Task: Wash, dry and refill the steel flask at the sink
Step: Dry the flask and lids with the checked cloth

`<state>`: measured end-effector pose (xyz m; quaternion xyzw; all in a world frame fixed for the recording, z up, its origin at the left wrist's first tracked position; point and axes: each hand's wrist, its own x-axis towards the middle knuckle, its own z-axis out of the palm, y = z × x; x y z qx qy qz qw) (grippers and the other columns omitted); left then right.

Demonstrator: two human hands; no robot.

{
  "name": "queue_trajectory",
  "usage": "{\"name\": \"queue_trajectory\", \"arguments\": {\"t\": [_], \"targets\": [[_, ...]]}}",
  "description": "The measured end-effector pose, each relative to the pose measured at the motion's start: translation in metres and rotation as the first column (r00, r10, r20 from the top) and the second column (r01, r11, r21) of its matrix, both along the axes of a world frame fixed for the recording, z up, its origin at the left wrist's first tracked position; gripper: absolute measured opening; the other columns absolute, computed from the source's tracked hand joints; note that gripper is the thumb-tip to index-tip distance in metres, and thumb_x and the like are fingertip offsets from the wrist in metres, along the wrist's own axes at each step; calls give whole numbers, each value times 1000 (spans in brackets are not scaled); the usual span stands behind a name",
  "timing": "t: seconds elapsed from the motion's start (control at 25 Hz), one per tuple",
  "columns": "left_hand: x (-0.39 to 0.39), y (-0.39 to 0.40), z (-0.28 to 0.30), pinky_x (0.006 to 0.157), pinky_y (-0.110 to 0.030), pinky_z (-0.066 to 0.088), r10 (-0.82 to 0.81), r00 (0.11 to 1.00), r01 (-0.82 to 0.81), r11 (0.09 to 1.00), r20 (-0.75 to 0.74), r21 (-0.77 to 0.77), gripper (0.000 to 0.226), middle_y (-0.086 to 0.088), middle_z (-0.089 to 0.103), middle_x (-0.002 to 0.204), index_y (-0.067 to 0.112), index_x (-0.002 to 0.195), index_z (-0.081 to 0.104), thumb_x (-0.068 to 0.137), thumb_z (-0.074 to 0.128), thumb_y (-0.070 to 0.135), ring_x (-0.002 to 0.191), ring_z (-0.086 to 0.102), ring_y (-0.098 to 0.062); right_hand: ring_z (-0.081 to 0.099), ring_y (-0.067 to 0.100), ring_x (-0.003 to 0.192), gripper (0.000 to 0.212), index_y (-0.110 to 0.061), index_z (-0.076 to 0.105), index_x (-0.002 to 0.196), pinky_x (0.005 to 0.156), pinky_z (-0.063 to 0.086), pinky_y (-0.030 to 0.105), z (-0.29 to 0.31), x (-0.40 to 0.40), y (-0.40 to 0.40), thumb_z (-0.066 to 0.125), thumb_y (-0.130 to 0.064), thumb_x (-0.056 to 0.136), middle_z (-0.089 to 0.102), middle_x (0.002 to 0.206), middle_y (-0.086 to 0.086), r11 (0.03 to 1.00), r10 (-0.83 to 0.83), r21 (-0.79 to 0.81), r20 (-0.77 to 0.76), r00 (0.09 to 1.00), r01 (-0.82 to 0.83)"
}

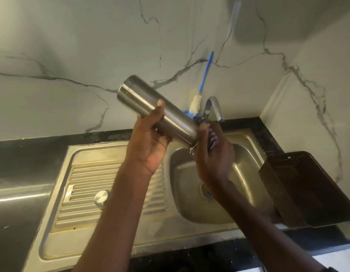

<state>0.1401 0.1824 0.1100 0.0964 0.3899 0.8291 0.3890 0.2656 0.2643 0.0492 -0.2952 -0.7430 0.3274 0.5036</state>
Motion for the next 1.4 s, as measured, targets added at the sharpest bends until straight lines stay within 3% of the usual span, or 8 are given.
{"name": "queue_trajectory", "arguments": {"t": [0.2,0.36,0.56,0.68,0.8,0.96,1.16,1.4], "targets": [[23,19,7,80,-42,62,343,931,-337,939,125,-68,60,-9,73,86,11,112,68,86,71,65,76,74,-24,73,20,95,40,-19,70,125,78,60,39,6,-4,-20,48,-46,106,75,108,1,976,119,-184,-19,993,-120],[8,15,-3,79,-41,58,159,986,-158,987,-45,20,64,-16,68,91,5,117,64,95,58,64,79,68,-29,72,28,68,50,-3,64,130,56,60,32,27,-8,-10,57,-43,101,73,90,19,-35,149,-897,-441,885,-441],[-4,3,-15,102,-50,57,102,995,-101,994,17,-47,50,-21,69,128,11,138,60,96,70,37,117,69,-33,72,22,83,48,-29,69,111,74,60,48,2,0,-5,37,-64,102,75,93,-2,971,-23,-232,160,987,60],[7,10,-6,94,-49,61,239,937,-233,971,255,-54,53,-15,75,114,14,128,65,87,79,46,105,76,-32,65,12,87,43,-24,65,129,66,55,32,-4,3,-16,38,-50,107,68,108,-3,942,-91,336,265,960,-4],[15,15,-4,85,-43,63,364,920,-357,931,142,-74,65,-13,74,101,12,128,65,87,74,60,84,76,-27,72,17,87,36,-28,65,117,73,60,34,17,-2,-29,43,-54,105,74,104,1,926,142,-367,116,983,-90],[6,13,-19,90,-47,57,227,973,-226,973,-35,34,54,-11,70,97,9,127,63,100,58,55,88,69,-28,72,28,75,40,-10,67,117,67,62,34,26,-4,-2,57,-45,101,76,93,19,12,202,-930,-356,912,-366],[-8,2,-22,106,-53,54,89,996,-88,996,24,-27,40,-18,67,122,10,135,60,100,65,29,114,67,-32,71,17,84,39,-22,70,107,78,60,45,-5,1,0,45,-53,105,74,93,-4,950,-56,-295,154,986,100],[2,22,-9,82,-44,64,351,926,-338,934,137,-115,58,-11,75,103,15,128,63,88,75,55,86,78,-27,67,8,97,38,-28,66,125,79,53,26,5,-3,-26,40,-50,107,71,107,-10,998,47,-40,201,978,-40]]}}
